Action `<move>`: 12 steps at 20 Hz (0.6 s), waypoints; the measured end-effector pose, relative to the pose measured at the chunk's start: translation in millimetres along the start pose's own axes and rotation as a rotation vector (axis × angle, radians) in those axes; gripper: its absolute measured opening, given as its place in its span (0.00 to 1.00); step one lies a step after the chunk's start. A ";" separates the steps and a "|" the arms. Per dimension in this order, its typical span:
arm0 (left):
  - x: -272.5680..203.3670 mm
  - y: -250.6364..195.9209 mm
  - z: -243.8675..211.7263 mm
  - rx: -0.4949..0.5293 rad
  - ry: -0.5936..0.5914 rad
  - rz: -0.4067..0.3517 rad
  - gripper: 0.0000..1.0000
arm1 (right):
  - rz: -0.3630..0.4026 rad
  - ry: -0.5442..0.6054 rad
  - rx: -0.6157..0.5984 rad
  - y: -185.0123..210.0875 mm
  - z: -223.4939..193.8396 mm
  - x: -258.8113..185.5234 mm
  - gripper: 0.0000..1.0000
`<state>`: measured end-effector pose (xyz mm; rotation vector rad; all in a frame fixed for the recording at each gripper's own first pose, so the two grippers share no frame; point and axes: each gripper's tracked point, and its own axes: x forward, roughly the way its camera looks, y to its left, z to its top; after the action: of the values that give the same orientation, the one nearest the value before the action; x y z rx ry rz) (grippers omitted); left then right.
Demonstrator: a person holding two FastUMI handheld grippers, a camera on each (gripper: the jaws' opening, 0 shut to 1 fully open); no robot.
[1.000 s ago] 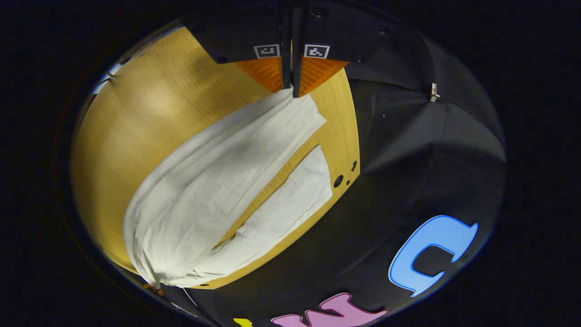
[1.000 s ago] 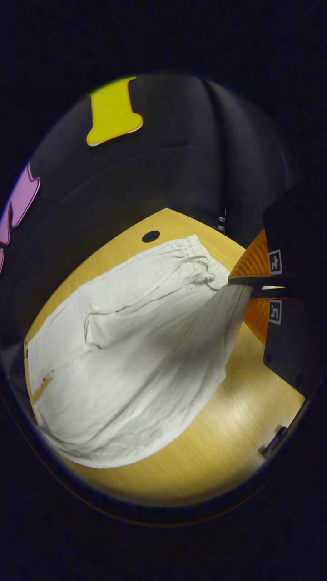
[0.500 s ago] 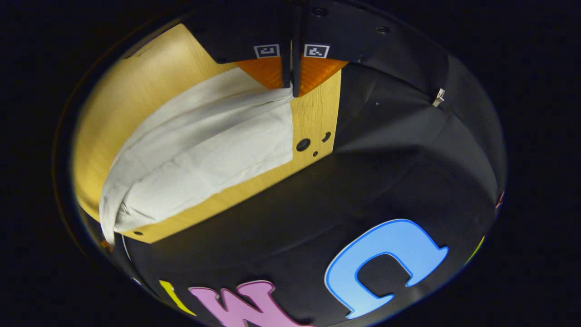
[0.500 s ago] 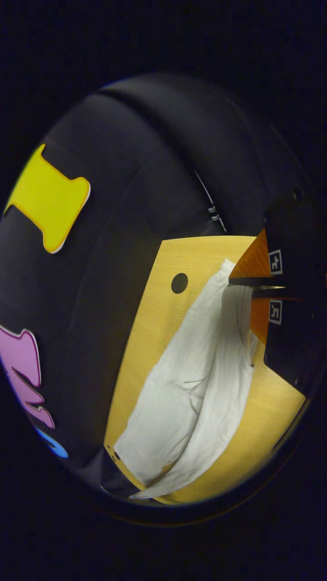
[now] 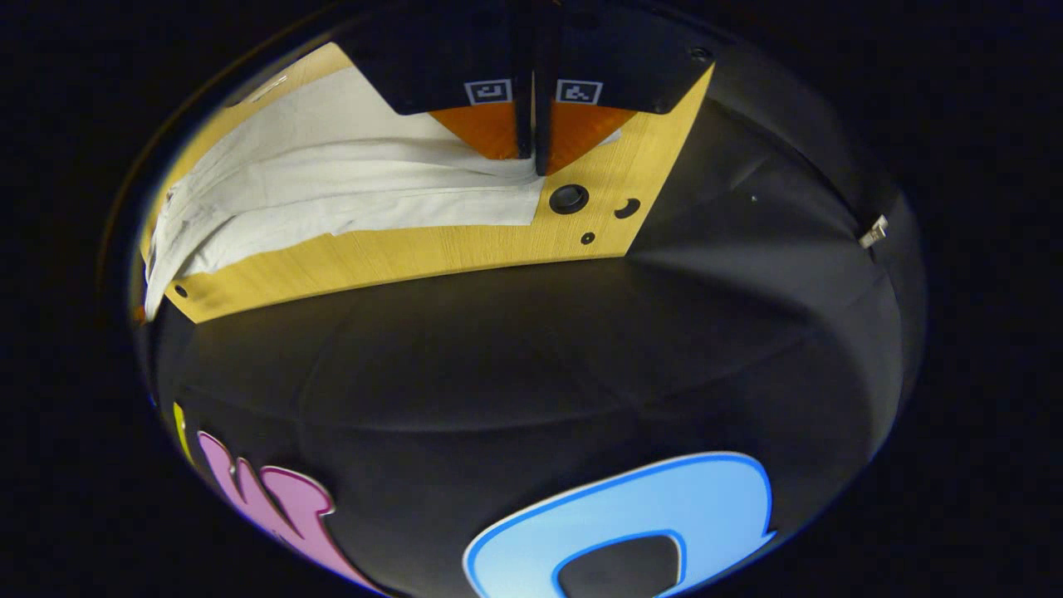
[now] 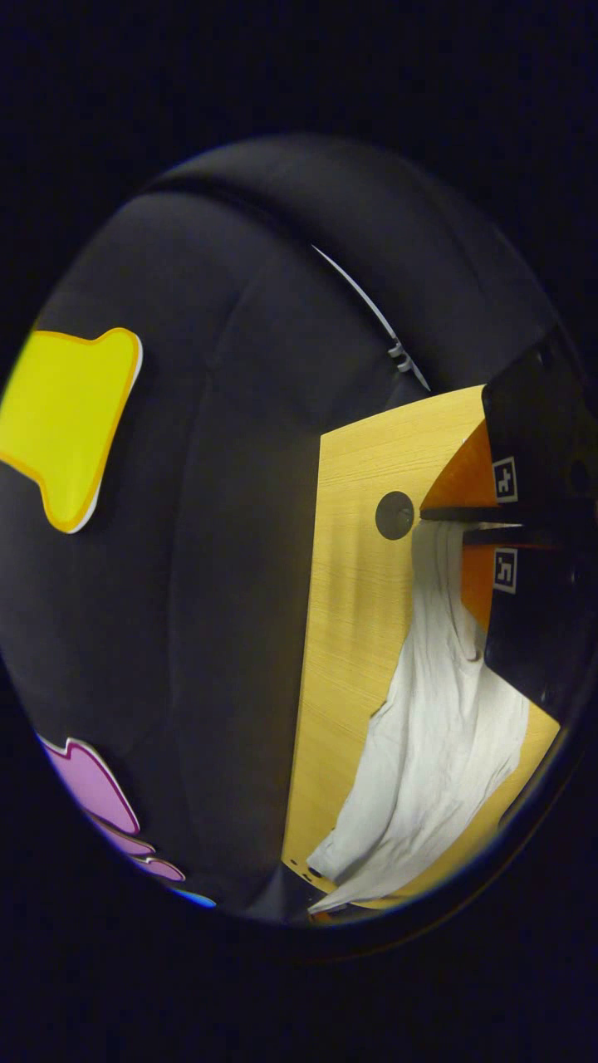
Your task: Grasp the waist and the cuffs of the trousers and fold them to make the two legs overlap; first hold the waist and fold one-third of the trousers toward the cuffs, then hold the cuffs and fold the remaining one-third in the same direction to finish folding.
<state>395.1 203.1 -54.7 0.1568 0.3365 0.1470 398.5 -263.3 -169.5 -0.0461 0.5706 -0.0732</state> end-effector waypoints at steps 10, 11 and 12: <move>-4.6 -39.0 -3.1 -0.382 0.036 -0.111 0.53 | 0.022 0.010 0.237 -3.0 -26.0 11.6 0.98; -7.8 -41.9 4.4 -0.381 0.013 -0.112 0.65 | 0.011 -0.012 0.284 -8.7 -24.5 4.4 0.96; -15.4 -40.8 12.1 -0.373 -0.006 -0.099 0.77 | -0.010 -0.030 0.335 -16.5 -23.8 -2.4 0.96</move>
<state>389.6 159.1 -45.8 -0.2282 0.3051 0.1093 382.7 -280.1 -187.1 0.2749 0.5223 -0.1770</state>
